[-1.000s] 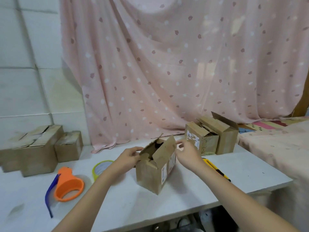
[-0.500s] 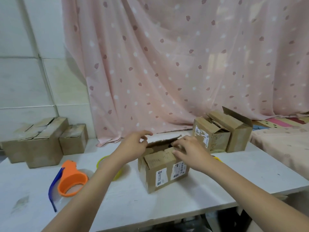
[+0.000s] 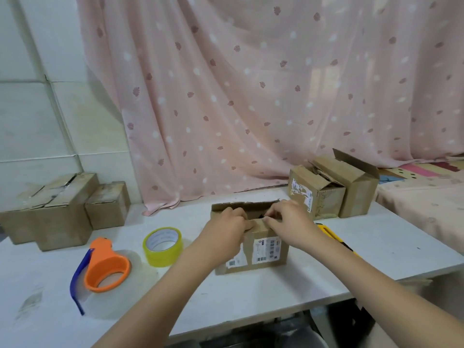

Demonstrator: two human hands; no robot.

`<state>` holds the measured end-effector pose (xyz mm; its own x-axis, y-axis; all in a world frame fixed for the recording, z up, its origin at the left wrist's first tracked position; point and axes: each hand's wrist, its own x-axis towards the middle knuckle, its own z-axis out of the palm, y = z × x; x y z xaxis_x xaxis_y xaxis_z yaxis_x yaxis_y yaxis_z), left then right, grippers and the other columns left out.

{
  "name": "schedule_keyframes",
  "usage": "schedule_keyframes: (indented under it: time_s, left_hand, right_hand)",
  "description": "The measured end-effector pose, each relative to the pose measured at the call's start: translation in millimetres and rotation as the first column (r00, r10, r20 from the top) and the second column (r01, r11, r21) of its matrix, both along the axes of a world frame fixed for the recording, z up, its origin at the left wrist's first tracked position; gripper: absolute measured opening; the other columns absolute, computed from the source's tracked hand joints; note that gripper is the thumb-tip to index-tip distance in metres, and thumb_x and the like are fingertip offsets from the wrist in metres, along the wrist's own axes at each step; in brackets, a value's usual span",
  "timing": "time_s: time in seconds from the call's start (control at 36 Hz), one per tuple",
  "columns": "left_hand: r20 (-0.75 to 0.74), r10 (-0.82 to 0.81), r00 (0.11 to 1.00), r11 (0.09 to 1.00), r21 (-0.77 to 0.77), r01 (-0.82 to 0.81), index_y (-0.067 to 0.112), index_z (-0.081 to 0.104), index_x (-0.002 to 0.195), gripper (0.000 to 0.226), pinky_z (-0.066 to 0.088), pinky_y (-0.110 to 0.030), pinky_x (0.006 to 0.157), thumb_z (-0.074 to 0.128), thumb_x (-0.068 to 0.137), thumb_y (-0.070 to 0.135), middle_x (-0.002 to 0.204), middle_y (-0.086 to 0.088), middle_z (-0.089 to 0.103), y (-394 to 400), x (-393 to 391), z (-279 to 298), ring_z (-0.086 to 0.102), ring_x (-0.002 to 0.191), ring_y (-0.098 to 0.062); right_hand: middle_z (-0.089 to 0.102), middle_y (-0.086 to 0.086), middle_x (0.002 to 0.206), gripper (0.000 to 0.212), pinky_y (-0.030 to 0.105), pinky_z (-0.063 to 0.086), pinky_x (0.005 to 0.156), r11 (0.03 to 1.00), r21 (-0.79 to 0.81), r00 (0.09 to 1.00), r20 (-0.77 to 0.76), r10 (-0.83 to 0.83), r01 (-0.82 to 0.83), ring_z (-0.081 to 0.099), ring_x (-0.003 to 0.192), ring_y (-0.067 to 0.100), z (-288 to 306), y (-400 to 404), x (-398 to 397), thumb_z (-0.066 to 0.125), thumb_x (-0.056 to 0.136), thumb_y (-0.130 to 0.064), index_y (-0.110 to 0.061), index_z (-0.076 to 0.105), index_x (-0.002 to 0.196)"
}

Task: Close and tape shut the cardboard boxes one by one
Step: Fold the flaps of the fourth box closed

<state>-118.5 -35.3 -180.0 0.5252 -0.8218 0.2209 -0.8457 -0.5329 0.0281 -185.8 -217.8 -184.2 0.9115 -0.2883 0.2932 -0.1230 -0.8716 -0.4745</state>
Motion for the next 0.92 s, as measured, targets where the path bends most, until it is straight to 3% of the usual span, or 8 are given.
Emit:
schedule_keyframes:
  time_s: [0.11,0.25,0.36,0.47,0.56,0.64,0.81,0.92]
  left_hand:
    - [0.037,-0.032,0.999,0.997,-0.063,0.034,0.038,0.059,0.135,0.058,0.041,-0.032,0.083,0.053,0.091,0.001,0.122,0.006,0.053,8,15,-2,0.044,0.109,-0.019]
    - [-0.028,-0.047,0.998,0.973,-0.228,0.039,0.041,0.068,0.121,0.058,0.05,-0.04,0.075,0.052,0.088,-0.003,0.115,0.01,0.061,21,35,-8,0.055,0.102,-0.018]
    - [-0.067,-0.117,0.991,0.963,-0.252,0.096,0.031,0.074,0.116,0.055,0.052,-0.039,0.077,0.051,0.086,-0.009,0.112,0.01,0.066,18,44,-7,0.061,0.099,-0.017]
    - [-0.151,-0.166,0.975,0.961,-0.247,0.125,0.022,0.077,0.112,0.05,0.05,-0.03,0.086,0.05,0.086,-0.011,0.113,0.007,0.069,11,46,2,0.062,0.102,-0.015]
    - [-0.17,-0.082,0.982,0.969,-0.245,0.039,0.029,0.077,0.11,0.045,0.048,-0.03,0.091,0.046,0.092,0.001,0.112,0.012,0.071,7,45,6,0.063,0.103,-0.013]
    - [-0.05,0.057,0.997,0.98,-0.19,-0.065,0.037,0.072,0.114,0.046,0.043,-0.037,0.092,0.041,0.094,0.01,0.105,0.014,0.072,5,40,4,0.06,0.098,-0.015]
    - [-0.453,-0.082,0.888,0.903,-0.411,-0.127,0.035,0.068,0.117,0.027,0.044,-0.023,0.1,0.056,0.097,0.023,0.111,0.02,0.068,15,48,0,0.059,0.109,0.002]
    - [-0.447,-0.048,0.893,0.934,-0.337,-0.119,0.034,0.06,0.127,0.029,0.039,-0.026,0.106,0.055,0.098,0.04,0.121,0.006,0.056,13,52,0,0.055,0.112,-0.005]
  right_hand:
    - [0.071,-0.008,0.084,0.016,0.022,0.044,0.063,0.995,0.097,1.0,0.026,0.011,-0.014,0.062,0.081,0.009,14,0,-15,0.06,0.095,-0.021,-0.029,0.07,0.085]
    - [0.069,0.0,0.067,0.015,0.031,0.048,0.066,0.956,0.285,0.945,0.29,-0.153,0.067,0.063,0.07,0.015,34,-3,-23,0.057,0.096,-0.021,-0.02,0.068,0.086]
    - [0.069,-0.003,0.092,0.015,0.032,0.051,0.069,0.945,0.31,0.989,0.068,-0.132,0.105,0.064,0.085,0.015,35,-17,-4,0.052,0.098,-0.021,-0.025,0.065,0.103]
    - [0.063,0.003,0.113,0.025,0.03,0.053,0.069,0.838,0.531,0.979,-0.202,-0.016,0.123,0.062,0.09,0.018,30,-21,8,0.047,0.103,-0.026,-0.027,0.058,0.125]
    - [0.067,-0.002,0.106,0.022,0.034,0.055,0.078,0.774,0.62,0.96,-0.274,0.061,0.128,0.062,0.087,0.016,27,-12,10,0.05,0.104,-0.03,-0.024,0.064,0.119]
    - [0.071,0.003,0.103,0.029,0.031,0.056,0.074,0.801,0.584,0.945,-0.317,0.077,0.131,0.064,0.084,0.016,21,-2,8,0.048,0.104,-0.038,-0.019,0.068,0.112]
    - [0.065,0.008,0.086,0.042,0.034,0.056,0.073,0.855,0.498,0.922,-0.38,0.069,0.141,0.06,0.071,0.022,16,17,3,0.051,0.101,-0.044,-0.004,0.064,0.097]
    - [0.075,0.019,0.096,0.039,0.034,0.06,0.08,0.799,0.591,0.891,-0.418,0.179,0.117,0.072,0.073,0.023,18,38,-2,0.048,0.103,-0.039,-0.002,0.061,0.108]
